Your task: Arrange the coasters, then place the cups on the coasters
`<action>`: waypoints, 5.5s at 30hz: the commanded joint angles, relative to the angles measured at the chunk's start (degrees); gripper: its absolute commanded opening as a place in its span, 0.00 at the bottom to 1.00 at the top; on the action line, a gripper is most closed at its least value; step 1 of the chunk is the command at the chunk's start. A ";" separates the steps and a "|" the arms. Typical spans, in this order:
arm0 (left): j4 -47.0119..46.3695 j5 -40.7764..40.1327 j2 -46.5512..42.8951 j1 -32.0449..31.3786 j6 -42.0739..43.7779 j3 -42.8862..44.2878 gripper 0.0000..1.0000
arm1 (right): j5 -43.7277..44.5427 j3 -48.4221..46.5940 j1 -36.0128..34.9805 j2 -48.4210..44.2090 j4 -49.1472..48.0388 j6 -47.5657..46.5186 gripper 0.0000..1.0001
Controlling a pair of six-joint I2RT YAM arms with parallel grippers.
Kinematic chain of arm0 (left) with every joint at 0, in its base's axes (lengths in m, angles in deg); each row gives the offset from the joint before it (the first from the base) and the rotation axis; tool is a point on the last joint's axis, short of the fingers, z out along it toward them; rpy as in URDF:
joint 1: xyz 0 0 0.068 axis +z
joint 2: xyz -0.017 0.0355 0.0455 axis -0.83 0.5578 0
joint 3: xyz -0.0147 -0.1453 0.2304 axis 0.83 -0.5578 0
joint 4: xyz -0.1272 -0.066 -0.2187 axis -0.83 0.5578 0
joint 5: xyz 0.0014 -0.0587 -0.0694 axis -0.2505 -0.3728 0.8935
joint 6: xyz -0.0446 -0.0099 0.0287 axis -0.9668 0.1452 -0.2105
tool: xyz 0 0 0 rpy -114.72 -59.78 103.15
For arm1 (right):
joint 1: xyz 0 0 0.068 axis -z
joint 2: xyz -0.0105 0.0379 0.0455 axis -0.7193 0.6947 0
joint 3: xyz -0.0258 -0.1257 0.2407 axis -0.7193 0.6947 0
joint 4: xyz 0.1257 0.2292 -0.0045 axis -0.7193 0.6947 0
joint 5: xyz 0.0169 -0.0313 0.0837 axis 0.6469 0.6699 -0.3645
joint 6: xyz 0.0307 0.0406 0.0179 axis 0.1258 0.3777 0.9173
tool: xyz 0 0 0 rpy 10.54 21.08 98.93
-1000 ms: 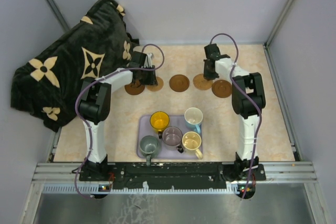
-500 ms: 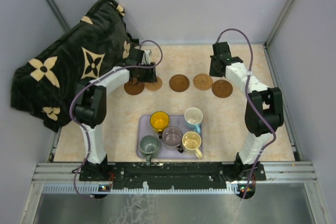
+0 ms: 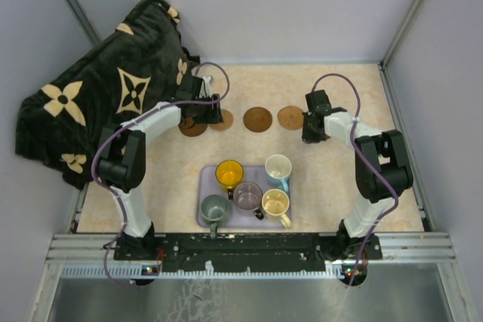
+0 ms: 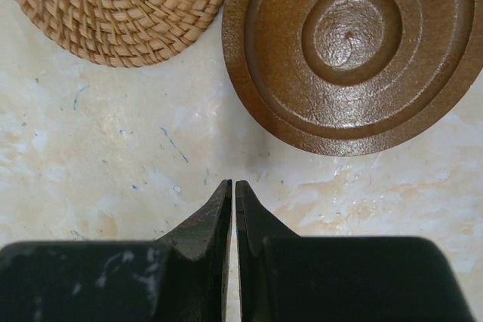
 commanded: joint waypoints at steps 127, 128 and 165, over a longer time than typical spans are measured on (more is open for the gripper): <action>-14.84 -5.23 -11.65 4.01 -8.43 -23.99 0.54 | 7.99 -2.33 -3.71 -8.61 -12.66 -3.58 0.06; -14.84 -5.19 -11.55 4.01 -8.39 -23.99 0.54 | 8.35 -2.06 -3.77 -9.09 -12.50 -3.79 0.06; -8.21 -5.46 -30.37 3.96 -6.50 -28.26 0.57 | 14.10 4.51 -2.51 -27.04 -4.08 2.18 0.27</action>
